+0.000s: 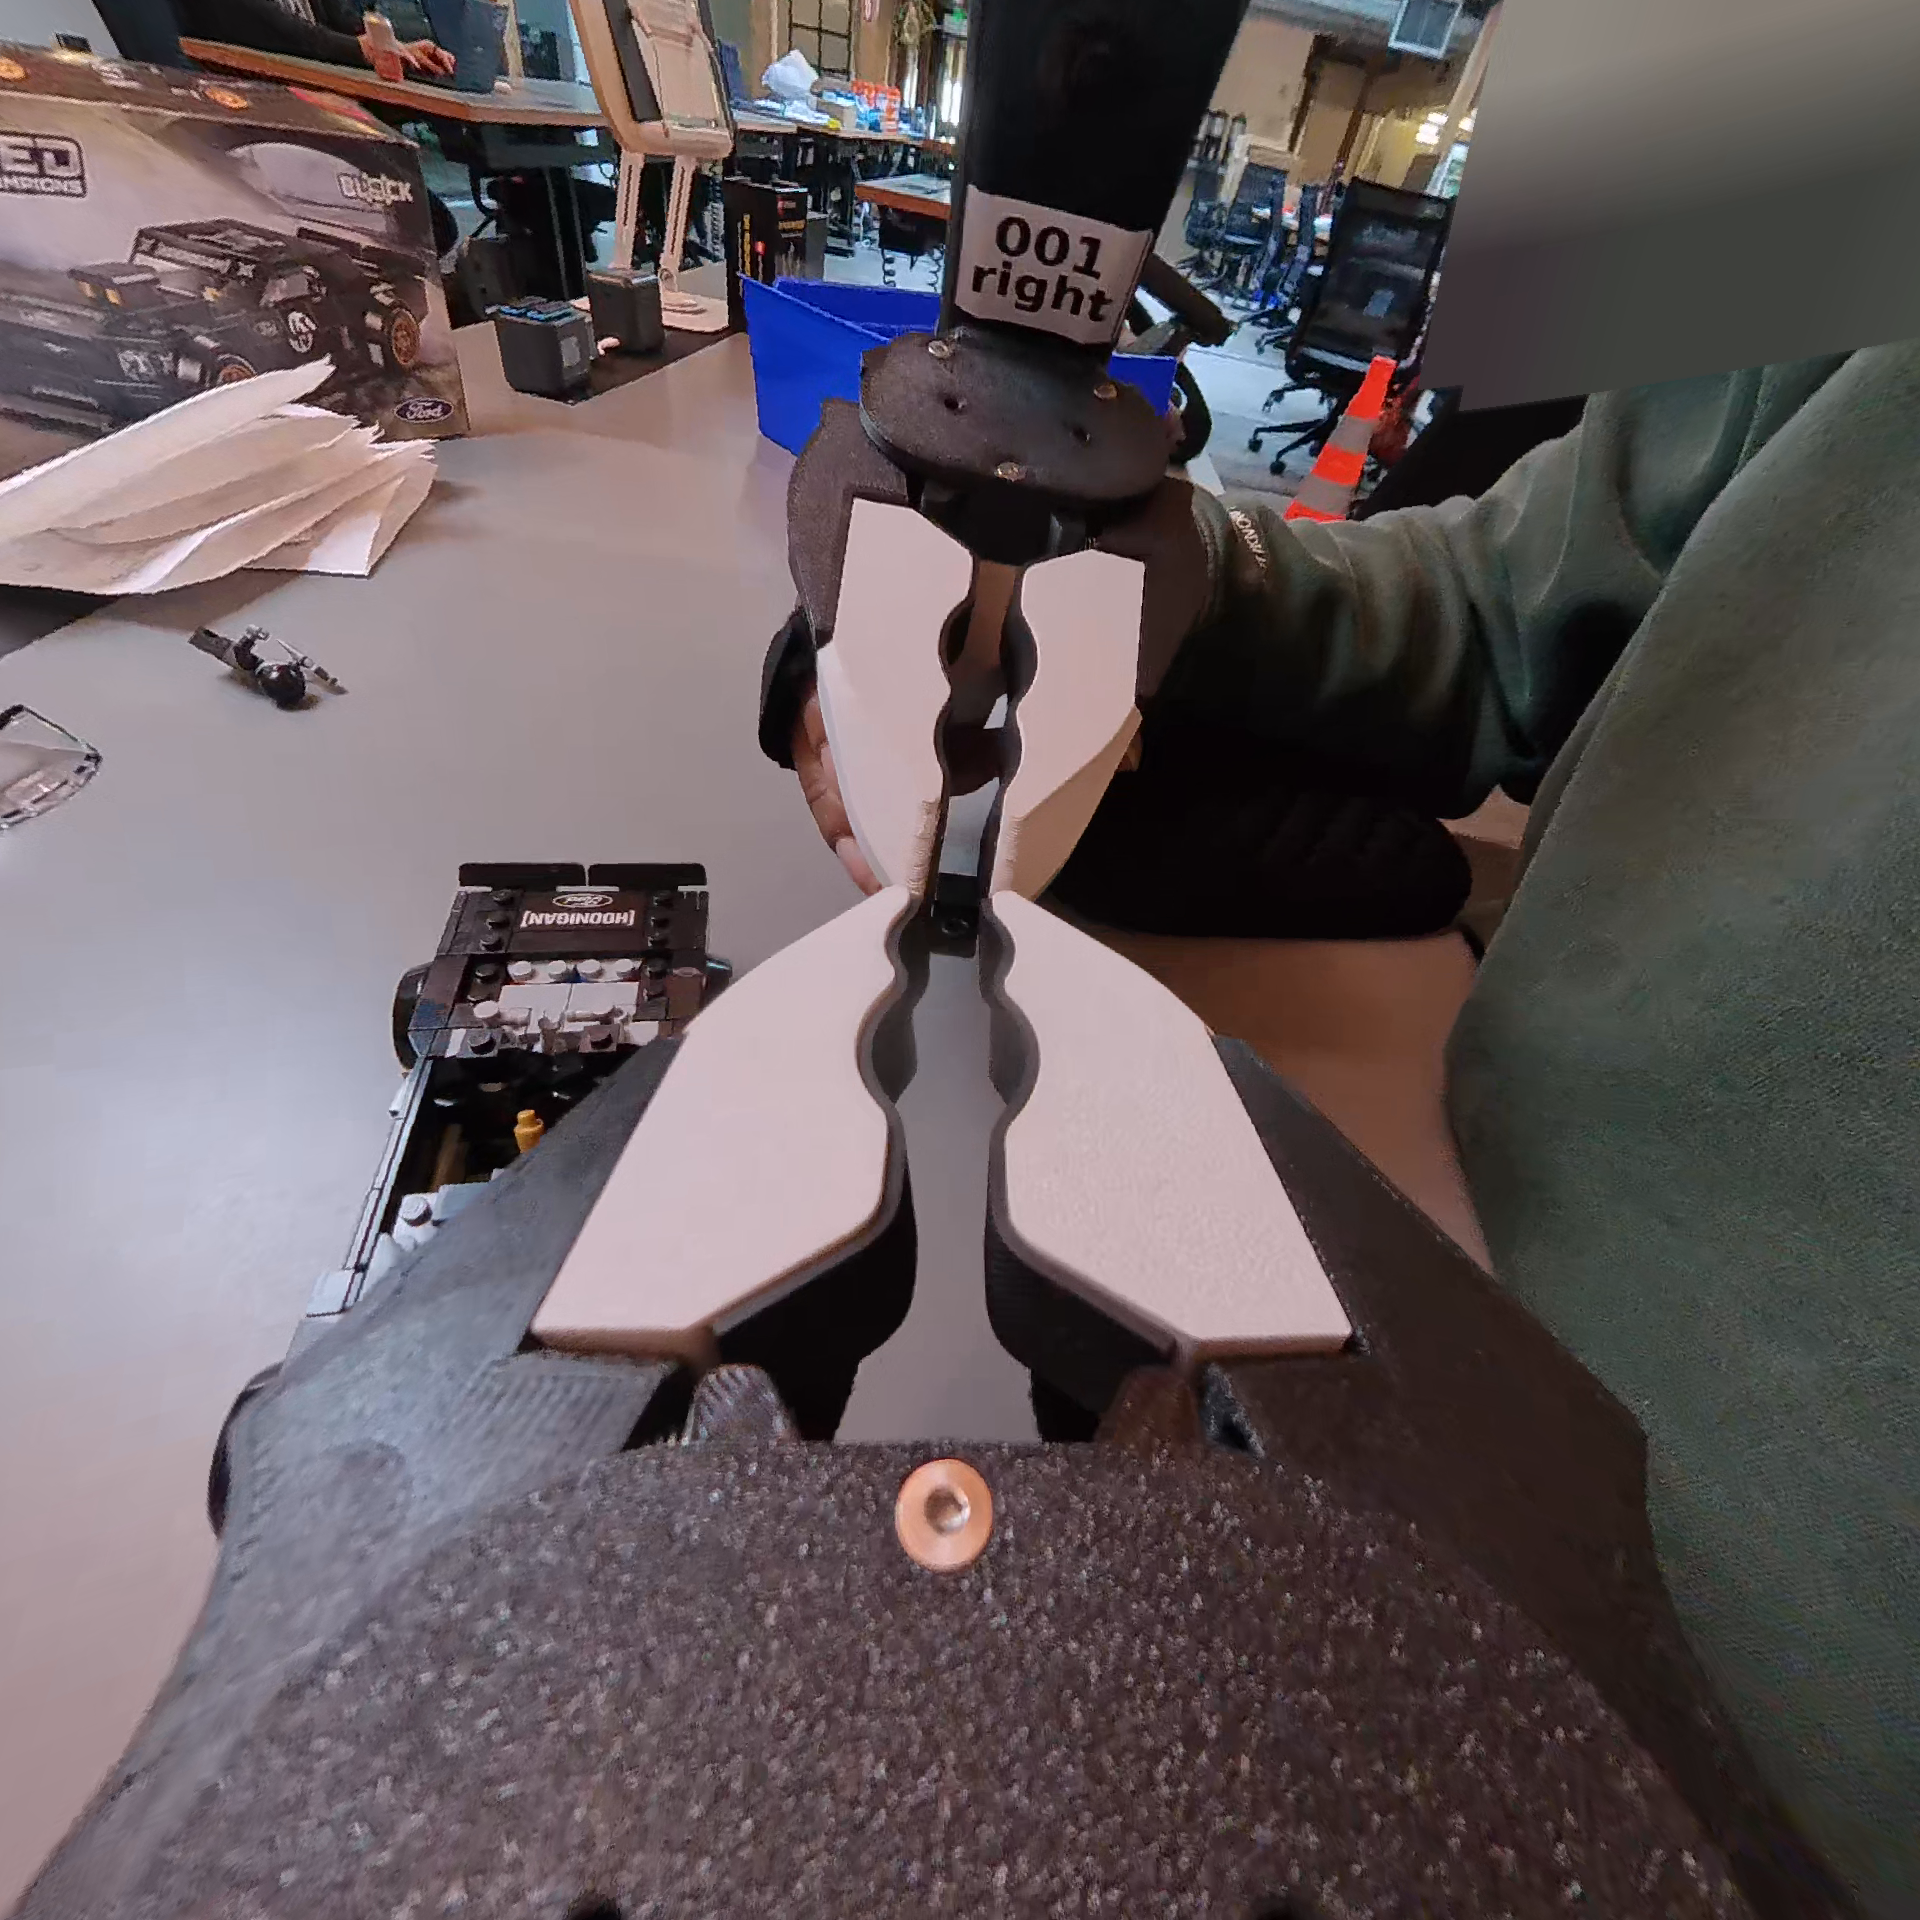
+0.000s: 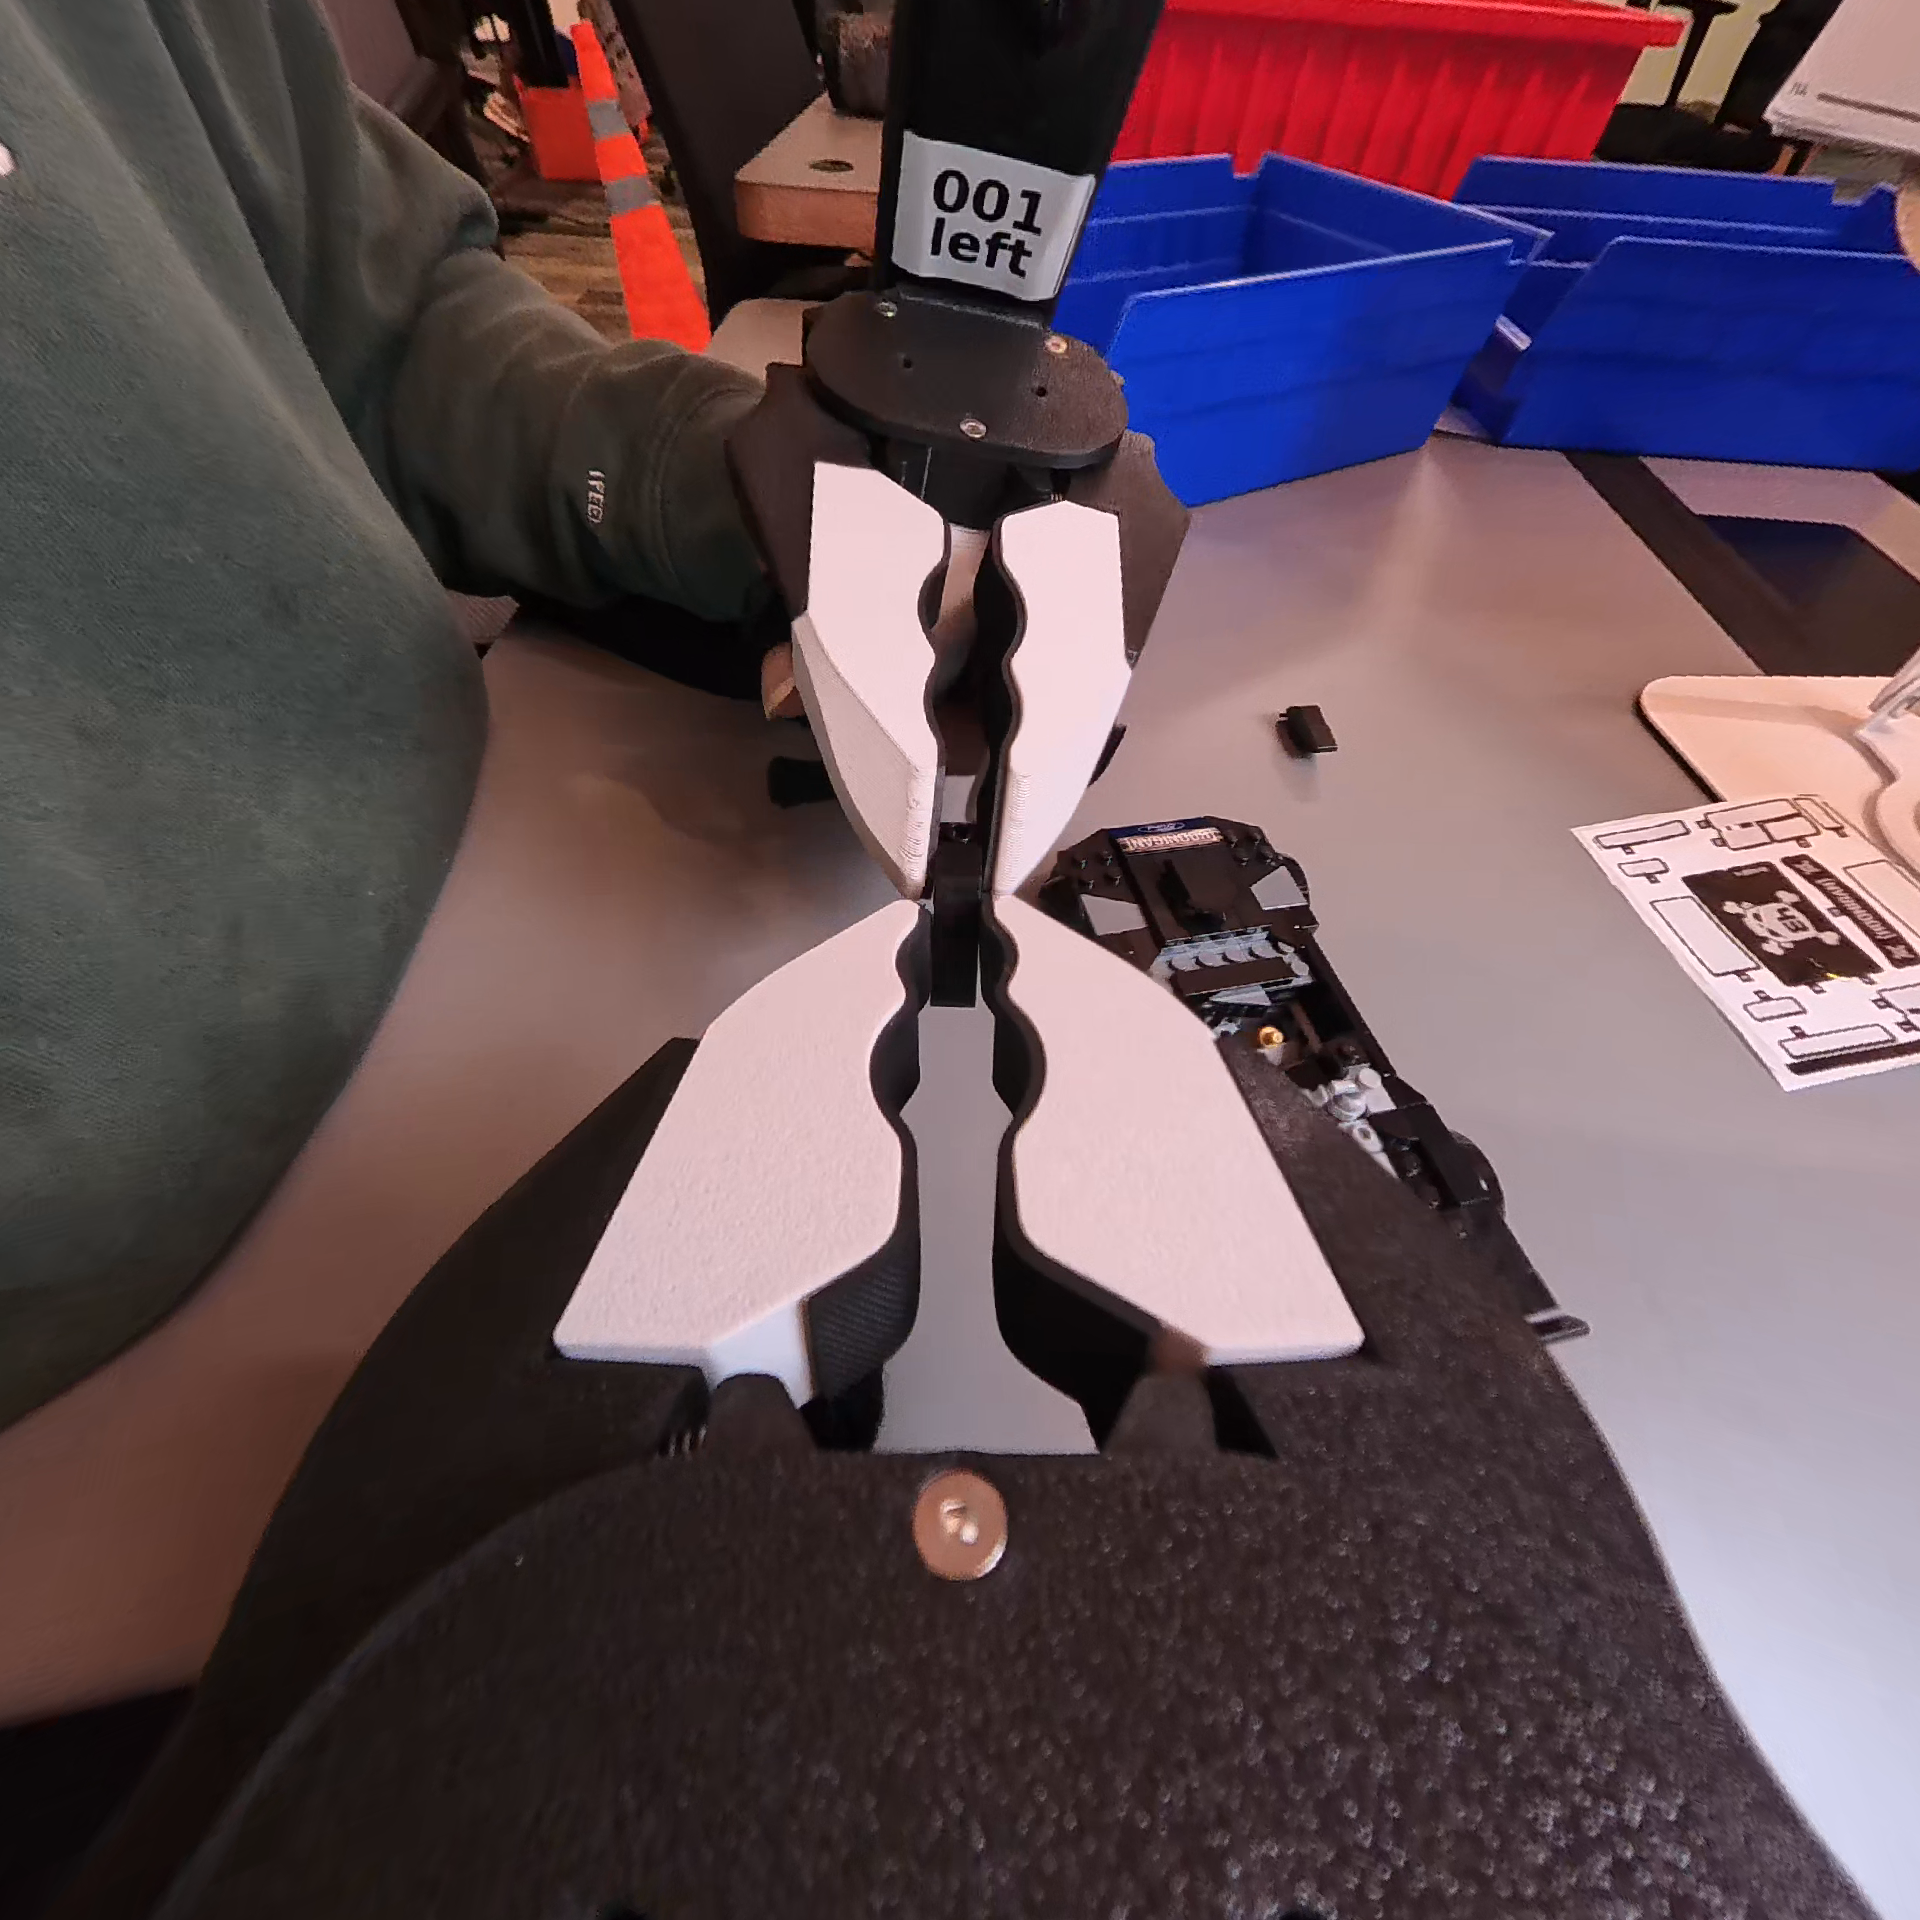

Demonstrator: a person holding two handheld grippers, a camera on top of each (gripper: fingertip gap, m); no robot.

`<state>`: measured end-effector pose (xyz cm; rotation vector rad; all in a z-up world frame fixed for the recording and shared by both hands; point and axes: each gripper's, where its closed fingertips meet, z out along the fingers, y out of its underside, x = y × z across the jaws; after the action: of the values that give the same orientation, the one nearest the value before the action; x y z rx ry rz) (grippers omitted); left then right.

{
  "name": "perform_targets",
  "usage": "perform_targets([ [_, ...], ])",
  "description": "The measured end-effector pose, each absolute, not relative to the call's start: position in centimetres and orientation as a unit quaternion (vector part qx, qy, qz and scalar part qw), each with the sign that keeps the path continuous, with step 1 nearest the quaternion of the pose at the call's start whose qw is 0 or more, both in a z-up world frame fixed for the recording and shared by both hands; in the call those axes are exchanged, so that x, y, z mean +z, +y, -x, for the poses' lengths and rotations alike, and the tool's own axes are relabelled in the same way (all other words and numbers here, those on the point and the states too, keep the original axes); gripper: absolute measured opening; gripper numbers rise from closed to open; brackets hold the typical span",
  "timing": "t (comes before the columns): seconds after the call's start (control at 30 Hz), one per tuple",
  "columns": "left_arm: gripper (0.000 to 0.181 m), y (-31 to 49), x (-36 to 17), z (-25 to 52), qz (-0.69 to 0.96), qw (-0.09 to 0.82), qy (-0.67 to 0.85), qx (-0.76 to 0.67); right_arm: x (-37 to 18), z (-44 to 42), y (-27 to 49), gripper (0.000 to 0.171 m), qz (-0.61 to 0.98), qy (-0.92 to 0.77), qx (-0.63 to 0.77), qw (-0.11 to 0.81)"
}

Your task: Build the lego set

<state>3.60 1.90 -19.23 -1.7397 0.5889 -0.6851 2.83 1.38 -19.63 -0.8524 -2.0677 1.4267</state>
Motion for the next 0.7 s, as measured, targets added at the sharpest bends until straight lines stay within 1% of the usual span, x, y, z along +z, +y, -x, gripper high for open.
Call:
perform_targets([
  [0.17, 0.009, 2.2, -19.6, -3.6, 0.744, 0.556, 0.249, -0.276, -20.0, -3.0, 1.9, 0.010, 0.321, -0.763, 0.505, 0.243],
  [0.27, 0.009, 2.4, -19.7, -3.1, 0.748, 0.558, 0.238, -0.270, -20.3, -3.0, 2.8, 0.017, 0.334, -0.767, 0.490, 0.244],
  [0.43, 0.009, 3.1, -20.6, -2.3, 0.773, 0.540, 0.247, -0.224, -20.4, -3.1, 3.8, 0.017, 0.342, -0.775, 0.464, 0.259],
  [0.53, 0.009, 4.3, -21.1, -1.4, 0.799, 0.507, 0.261, -0.188, -21.1, -3.1, 5.2, 0.017, 0.355, -0.790, 0.422, 0.269],
  [0.7, 0.008, 7.0, -22.1, -0.7, 0.842, 0.439, 0.272, -0.157, -22.9, -3.3, 9.9, 0.017, 0.411, -0.791, 0.351, 0.287],
])
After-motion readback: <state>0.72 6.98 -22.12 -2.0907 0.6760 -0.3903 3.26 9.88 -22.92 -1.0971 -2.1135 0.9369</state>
